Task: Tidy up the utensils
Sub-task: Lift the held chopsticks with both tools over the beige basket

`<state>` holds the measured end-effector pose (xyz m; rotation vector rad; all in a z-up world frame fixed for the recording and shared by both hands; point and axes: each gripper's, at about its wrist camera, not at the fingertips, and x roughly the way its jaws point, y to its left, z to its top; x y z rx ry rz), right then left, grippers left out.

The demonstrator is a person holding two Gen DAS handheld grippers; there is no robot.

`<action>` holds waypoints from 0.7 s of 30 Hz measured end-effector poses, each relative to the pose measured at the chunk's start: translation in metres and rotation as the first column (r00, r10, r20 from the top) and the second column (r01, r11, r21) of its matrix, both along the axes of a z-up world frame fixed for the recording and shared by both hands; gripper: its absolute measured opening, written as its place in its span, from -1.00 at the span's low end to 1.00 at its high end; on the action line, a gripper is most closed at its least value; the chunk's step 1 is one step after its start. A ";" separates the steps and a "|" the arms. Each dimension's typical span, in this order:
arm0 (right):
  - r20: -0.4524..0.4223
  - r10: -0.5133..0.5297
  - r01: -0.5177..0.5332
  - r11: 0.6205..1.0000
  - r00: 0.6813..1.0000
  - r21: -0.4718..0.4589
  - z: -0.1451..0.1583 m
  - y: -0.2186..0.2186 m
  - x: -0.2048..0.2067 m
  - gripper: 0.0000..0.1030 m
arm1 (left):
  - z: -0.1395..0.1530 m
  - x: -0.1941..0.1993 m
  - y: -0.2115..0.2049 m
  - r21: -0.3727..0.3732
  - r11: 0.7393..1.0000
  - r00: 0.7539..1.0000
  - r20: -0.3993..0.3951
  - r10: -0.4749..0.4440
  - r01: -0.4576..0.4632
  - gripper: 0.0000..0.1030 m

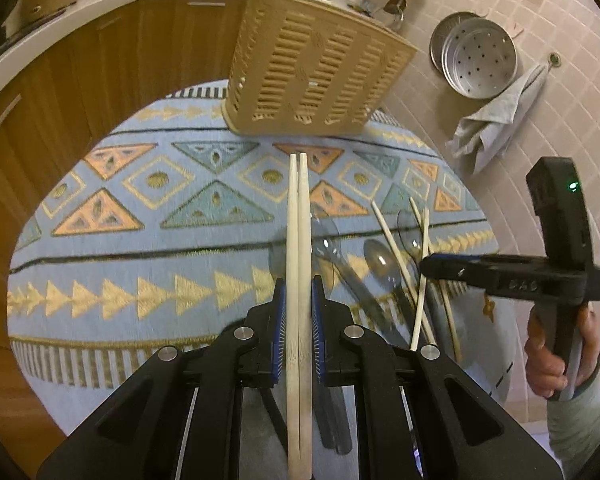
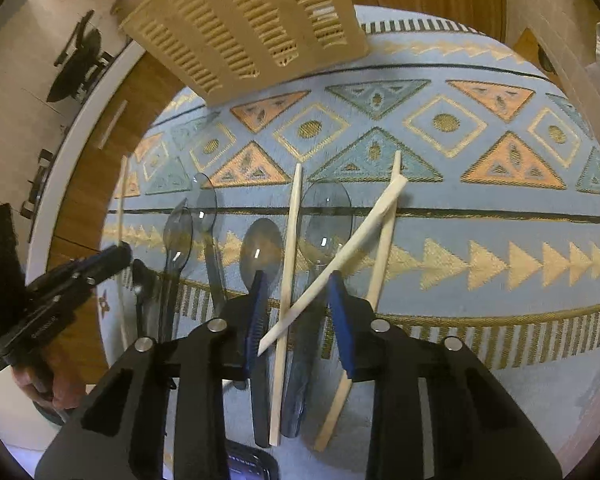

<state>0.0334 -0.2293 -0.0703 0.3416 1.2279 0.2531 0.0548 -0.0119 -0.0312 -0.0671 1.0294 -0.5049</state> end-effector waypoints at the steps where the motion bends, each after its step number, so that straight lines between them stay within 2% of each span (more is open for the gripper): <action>1: -0.006 0.000 0.000 1.000 1.000 -0.012 -0.002 0.002 0.001 -0.57 | 0.002 0.002 0.001 -0.007 1.000 1.000 0.005 0.001 -0.001 -0.80; 4: -0.022 0.000 0.000 1.000 1.000 -0.029 -0.007 0.004 0.004 -0.76 | 0.003 0.003 0.000 -0.020 1.000 1.000 0.017 0.001 -0.001 -0.80; 7: 0.008 -0.009 0.009 0.999 1.000 -0.046 -0.001 0.002 0.001 -0.93 | 0.006 0.005 0.001 -0.032 0.999 1.000 0.025 0.003 -0.002 -0.80; 12: 0.057 -0.009 0.011 0.999 0.998 -0.048 0.007 -0.007 -0.005 -0.94 | 0.009 0.008 0.002 -0.055 0.998 0.999 0.039 0.010 -0.008 -0.80; 16: 0.091 -0.005 0.004 1.000 0.996 0.005 0.012 -0.013 -0.009 -0.94 | 0.015 0.008 0.002 -0.080 0.997 0.997 0.069 0.021 -0.015 -0.80; 21: 0.245 -0.014 -0.005 0.997 0.969 0.077 0.045 -0.018 -0.008 -0.95 | 0.042 0.009 0.001 -0.130 0.991 0.986 0.158 0.046 -0.025 -0.80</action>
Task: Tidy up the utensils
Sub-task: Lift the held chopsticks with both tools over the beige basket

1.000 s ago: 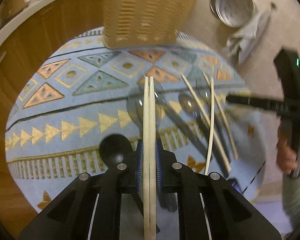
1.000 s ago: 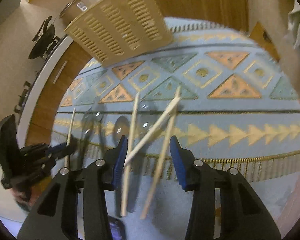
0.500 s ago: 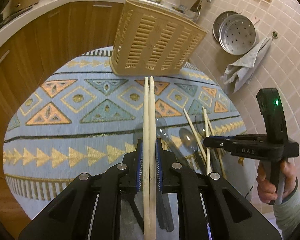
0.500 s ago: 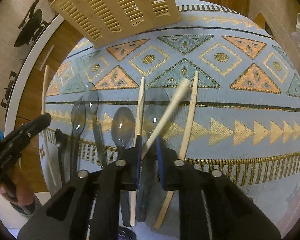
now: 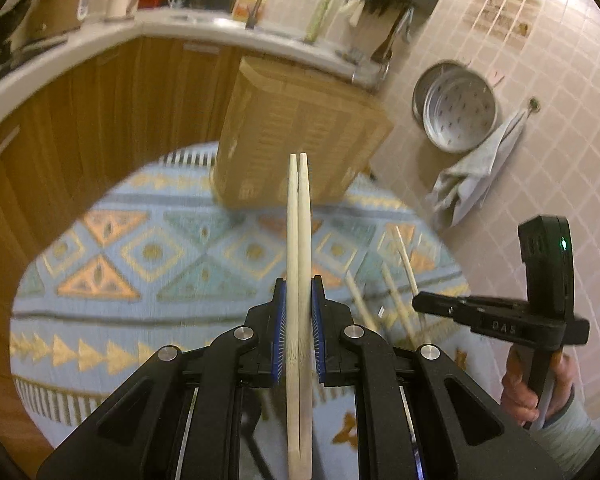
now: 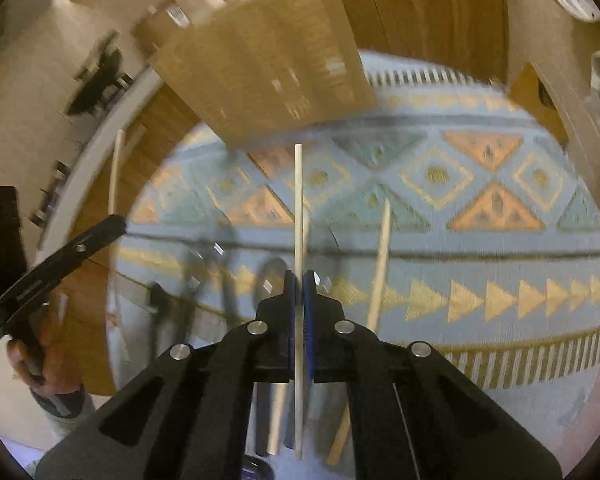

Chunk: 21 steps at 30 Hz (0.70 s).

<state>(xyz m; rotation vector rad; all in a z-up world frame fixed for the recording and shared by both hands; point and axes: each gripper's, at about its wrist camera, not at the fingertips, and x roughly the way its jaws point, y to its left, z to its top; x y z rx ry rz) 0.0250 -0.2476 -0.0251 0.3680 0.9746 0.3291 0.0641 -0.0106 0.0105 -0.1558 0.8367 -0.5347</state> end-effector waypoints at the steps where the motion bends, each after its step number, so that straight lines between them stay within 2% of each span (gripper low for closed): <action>1: 0.049 0.002 -0.003 1.000 0.999 0.012 0.010 -0.001 -0.001 -0.95 | 0.007 0.001 -0.001 -0.007 1.000 1.000 0.025 0.005 -0.004 -0.80; 5: 0.248 -0.005 0.000 1.000 0.969 0.022 0.055 -0.002 0.001 -0.94 | 0.048 0.004 -0.012 -0.016 0.999 0.980 0.192 0.046 -0.044 -0.80; 7: 0.351 -0.014 0.007 1.000 0.936 0.021 0.078 -0.003 0.006 -0.95 | 0.068 0.008 -0.016 -0.040 0.997 0.961 0.265 0.076 -0.067 -0.80; 9: 0.454 -0.036 0.035 0.999 0.890 0.011 0.102 -0.001 0.018 -0.95 | 0.089 0.018 -0.021 -0.078 0.993 0.930 0.350 0.116 -0.094 -0.80; 12: 0.562 -0.099 0.110 0.994 0.821 0.014 0.126 -0.006 0.045 -0.95 | 0.109 0.038 -0.032 -0.108 0.985 0.875 0.454 0.166 -0.131 -0.80; 14: 0.624 -0.137 0.182 0.983 0.769 -0.009 0.135 -0.007 0.061 -0.95 | 0.114 0.053 -0.041 -0.121 0.979 0.821 0.533 0.205 -0.166 -0.80; 15: 0.644 -0.156 0.219 0.976 0.749 -0.018 0.138 -0.008 0.074 -0.95 | 0.115 0.059 -0.045 -0.134 0.971 0.781 0.577 0.240 -0.200 -0.80; 16: 0.651 -0.168 0.237 0.971 0.740 -0.018 0.139 -0.008 0.084 -0.94 | 0.115 0.065 -0.048 -0.144 0.965 0.756 0.600 0.262 -0.220 -0.80; 21: 0.684 -0.218 0.302 0.953 0.697 -0.004 0.140 -0.012 0.133 -0.94 | 0.106 0.113 -0.047 -0.214 0.943 0.749 0.574 0.332 -0.254 -0.80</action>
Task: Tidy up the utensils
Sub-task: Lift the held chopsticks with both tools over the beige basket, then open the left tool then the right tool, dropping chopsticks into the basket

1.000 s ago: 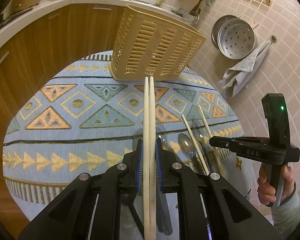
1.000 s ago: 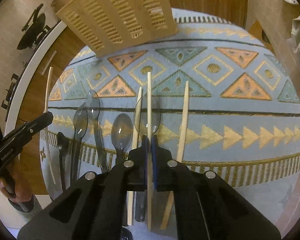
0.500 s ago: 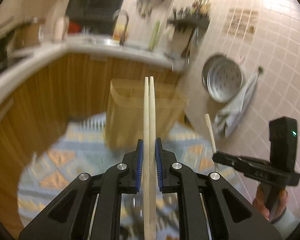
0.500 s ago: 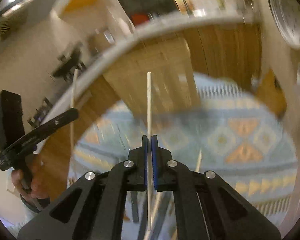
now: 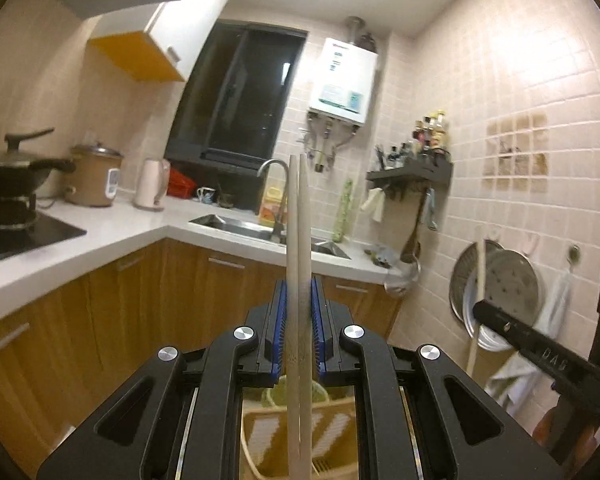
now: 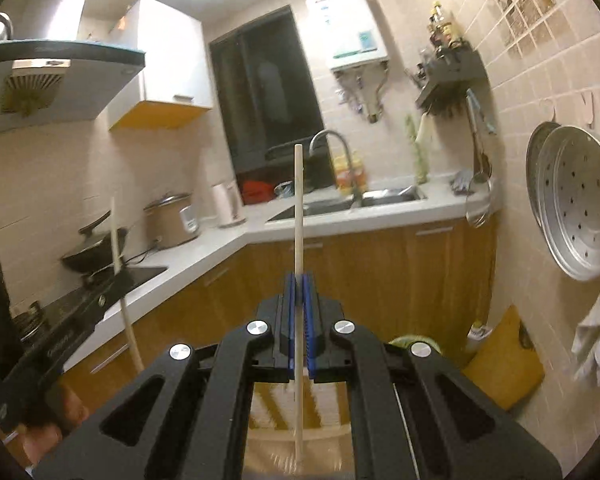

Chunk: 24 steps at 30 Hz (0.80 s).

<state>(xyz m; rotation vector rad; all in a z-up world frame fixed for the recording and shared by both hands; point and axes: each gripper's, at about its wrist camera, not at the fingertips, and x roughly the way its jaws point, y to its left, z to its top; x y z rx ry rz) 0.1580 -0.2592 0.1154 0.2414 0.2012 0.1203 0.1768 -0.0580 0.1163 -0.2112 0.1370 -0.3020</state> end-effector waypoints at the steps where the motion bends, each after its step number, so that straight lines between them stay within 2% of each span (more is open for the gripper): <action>1: 0.004 -0.005 0.005 1.000 1.000 0.002 0.000 -0.001 0.005 -0.94 | -0.004 0.008 -0.001 -0.003 1.000 1.000 -0.002 0.016 -0.016 -0.80; 8: -0.002 -0.062 0.062 0.998 0.998 -0.006 -0.029 -0.007 0.037 -0.94 | -0.024 0.022 -0.007 0.055 0.995 0.996 0.024 0.083 -0.084 -0.80; 15: -0.008 -0.058 0.058 0.998 0.998 -0.014 -0.059 0.001 0.038 -0.94 | -0.048 0.030 -0.009 0.066 0.992 0.994 -0.002 0.112 -0.112 -0.80; 19: 0.010 -0.059 0.060 0.997 0.998 -0.048 -0.064 0.009 0.026 -0.94 | -0.054 0.024 -0.007 0.078 0.990 0.993 -0.003 0.115 -0.114 -0.77; 20: 0.004 -0.052 0.052 0.997 0.999 -0.059 -0.065 0.011 0.024 -0.94 | -0.055 0.022 -0.007 0.080 0.991 0.994 -0.005 0.112 -0.112 -0.74; 23: -0.031 -0.028 0.025 0.997 0.999 -0.071 -0.070 0.011 0.018 -0.89 | -0.053 0.015 -0.003 0.090 0.992 0.996 -0.017 0.088 -0.086 -0.47; 24: -0.041 -0.018 0.015 0.997 0.999 -0.073 -0.071 0.010 0.015 -0.86 | -0.052 0.012 -0.001 0.090 0.993 0.997 -0.019 0.079 -0.077 -0.28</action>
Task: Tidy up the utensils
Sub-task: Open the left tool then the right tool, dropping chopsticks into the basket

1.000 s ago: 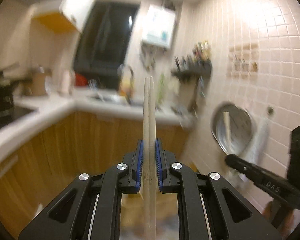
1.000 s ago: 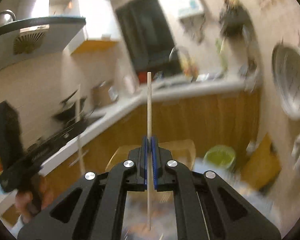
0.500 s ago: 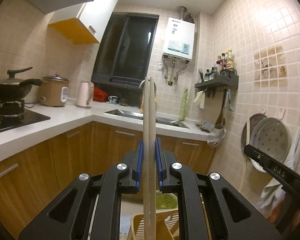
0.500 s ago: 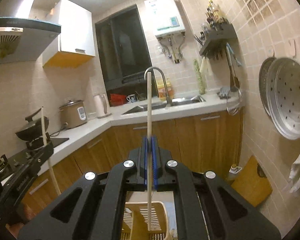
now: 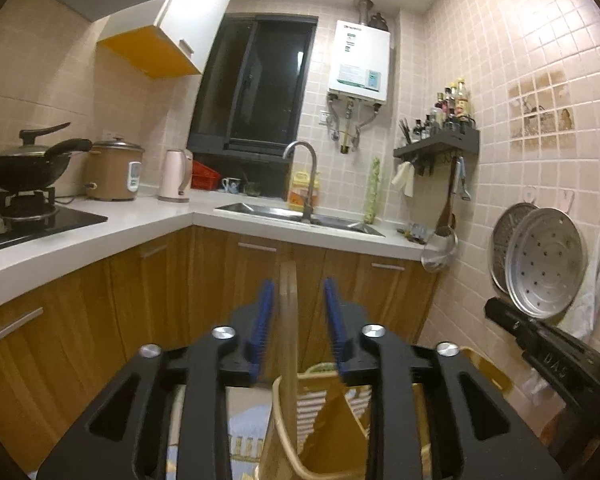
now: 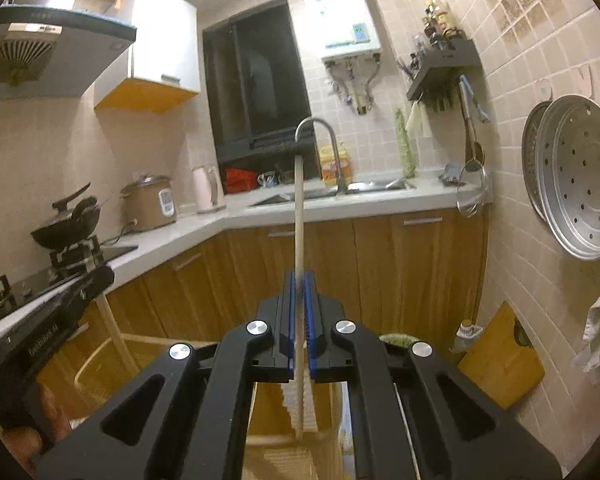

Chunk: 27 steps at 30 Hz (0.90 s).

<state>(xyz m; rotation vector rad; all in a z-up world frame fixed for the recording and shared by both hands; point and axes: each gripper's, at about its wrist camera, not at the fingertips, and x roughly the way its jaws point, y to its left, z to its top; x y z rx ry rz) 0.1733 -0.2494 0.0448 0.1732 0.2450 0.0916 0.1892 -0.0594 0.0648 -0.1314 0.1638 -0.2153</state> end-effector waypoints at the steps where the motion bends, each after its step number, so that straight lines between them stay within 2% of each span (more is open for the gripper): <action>1: -0.005 0.006 -0.006 1.000 1.000 0.000 0.000 -0.001 -0.003 -0.75 | 0.002 -0.005 0.004 -0.004 1.000 1.000 0.001 -0.010 0.010 -0.13; 2: -0.014 0.009 -0.009 1.000 1.000 -0.003 -0.001 -0.002 -0.007 -0.67 | 0.004 -0.010 0.008 -0.008 1.000 1.000 0.005 -0.009 0.009 -0.13; 6: -0.042 0.034 -0.033 0.999 0.999 0.021 0.007 -0.013 -0.026 -0.64 | 0.016 -0.028 0.025 -0.022 0.999 1.000 -0.002 -0.030 0.030 -0.12; 7: -0.047 0.043 -0.042 0.999 0.998 0.029 0.009 -0.016 -0.033 -0.56 | 0.019 -0.032 0.028 -0.027 0.999 0.999 -0.007 -0.038 0.038 -0.10; 9: -0.057 0.052 -0.051 0.998 0.997 0.028 0.015 -0.022 -0.045 -0.31 | 0.027 -0.043 0.040 -0.040 0.998 0.998 -0.039 -0.059 0.057 -0.03; 10: -0.055 0.050 -0.049 0.999 0.997 0.021 0.019 -0.023 -0.053 -0.08 | 0.031 -0.048 0.047 -0.049 0.997 0.996 -0.058 -0.065 0.062 -0.01; 11: -0.050 0.049 -0.048 0.999 0.998 0.015 0.022 -0.025 -0.061 0.06 | 0.033 -0.052 0.052 -0.060 0.996 0.995 -0.072 -0.072 0.067 -0.01; 13: -0.061 0.048 -0.049 0.999 0.997 -0.005 0.028 -0.026 -0.075 0.07 | 0.036 -0.059 0.064 -0.081 0.994 0.989 -0.120 -0.082 0.072 0.01; 16: -0.154 0.059 -0.067 0.997 0.986 -0.047 0.035 -0.023 -0.091 0.07 | 0.040 -0.069 0.081 -0.077 0.996 0.970 -0.238 -0.056 0.038 0.01; 18: -0.246 0.076 -0.097 0.992 0.966 -0.075 0.032 -0.016 -0.098 0.07 | 0.034 -0.077 0.088 -0.030 0.999 0.935 -0.354 -0.033 0.024 0.01; 20: -0.353 0.099 -0.136 0.987 0.930 -0.081 0.024 -0.010 -0.101 0.07 | 0.021 -0.085 0.093 -0.013 0.998 0.890 -0.451 -0.065 0.066 0.05; 22: -0.457 0.127 -0.174 0.983 0.881 -0.062 0.010 -0.003 -0.103 0.07 | 0.001 -0.098 0.096 0.009 0.994 0.848 -0.523 -0.085 0.105 0.05; 24: -0.556 0.176 -0.222 0.975 0.812 -0.015 -0.010 0.004 -0.105 0.07 | -0.018 -0.110 0.094 0.054 0.990 0.821 -0.566 -0.076 0.128 0.05; 25: -0.585 0.195 -0.238 0.971 0.788 0.003 -0.020 0.007 -0.108 0.07 | -0.031 -0.118 0.091 0.081 0.985 0.798 -0.598 -0.074 0.152 0.05; 26: -0.617 0.217 -0.258 0.966 0.756 0.024 -0.029 0.011 -0.109 0.07 | -0.041 -0.125 0.090 0.084 0.982 0.784 -0.616 -0.083 0.170 0.05; 27: -0.636 0.230 -0.271 0.962 0.736 0.034 -0.036 0.015 -0.111 0.07 | -0.053 -0.131 0.089 0.072 0.977 0.757 -0.644 -0.109 0.201 0.05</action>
